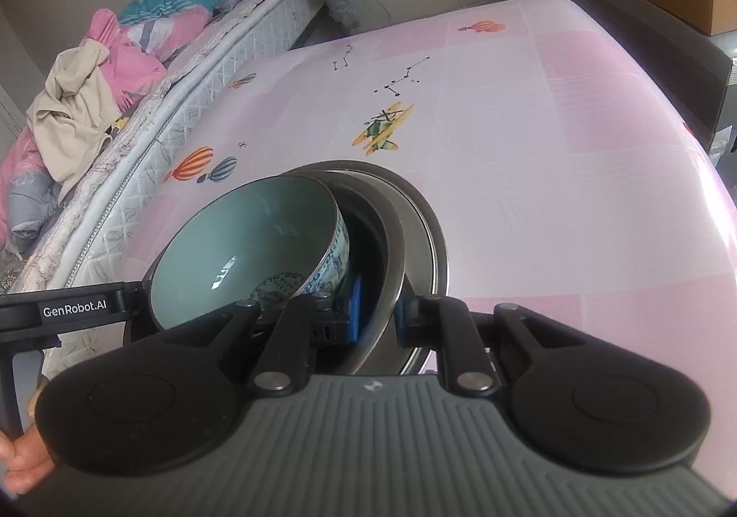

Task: Organize plates and bowls
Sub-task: 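Lift and carry the steel bowl with teal bowl onto the stacked plate with both grippers, then open both grippers off the steel bowl's rim and withdraw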

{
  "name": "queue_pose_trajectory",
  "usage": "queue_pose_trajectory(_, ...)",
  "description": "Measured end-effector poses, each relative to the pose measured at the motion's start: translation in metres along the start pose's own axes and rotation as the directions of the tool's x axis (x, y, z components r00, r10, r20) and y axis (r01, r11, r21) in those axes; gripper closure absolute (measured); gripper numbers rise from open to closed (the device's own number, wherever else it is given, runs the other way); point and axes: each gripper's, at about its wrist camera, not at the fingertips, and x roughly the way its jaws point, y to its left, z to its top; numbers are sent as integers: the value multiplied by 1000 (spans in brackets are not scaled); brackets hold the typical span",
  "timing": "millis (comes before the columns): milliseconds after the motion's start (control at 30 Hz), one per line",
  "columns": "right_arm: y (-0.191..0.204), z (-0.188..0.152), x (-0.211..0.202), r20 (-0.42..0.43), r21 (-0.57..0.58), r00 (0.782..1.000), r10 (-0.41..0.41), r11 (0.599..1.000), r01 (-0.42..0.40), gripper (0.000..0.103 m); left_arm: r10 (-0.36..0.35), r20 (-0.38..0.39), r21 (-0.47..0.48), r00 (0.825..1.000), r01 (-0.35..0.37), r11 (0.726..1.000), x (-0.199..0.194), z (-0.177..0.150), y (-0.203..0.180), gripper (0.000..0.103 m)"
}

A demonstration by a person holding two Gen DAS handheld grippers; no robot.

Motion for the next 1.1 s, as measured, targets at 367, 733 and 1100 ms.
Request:
queue_pose_trajectory(367,2,3,7,38,-57,999,-16,998,18,88,0,-13,23,1000,0,1000,6,-1,0,88)
queue_pose_trajectory(733,-2,2,-5,80,-10,997,-23,1000,24,84,22,21,12,1000,-23,1000,-19,0,3,62)
queue_pose_trajectory(1100,1,-12,-81,196,54,980,19,998,-30,37,61,168,110,984,-80,991,-94,-21,2,12)
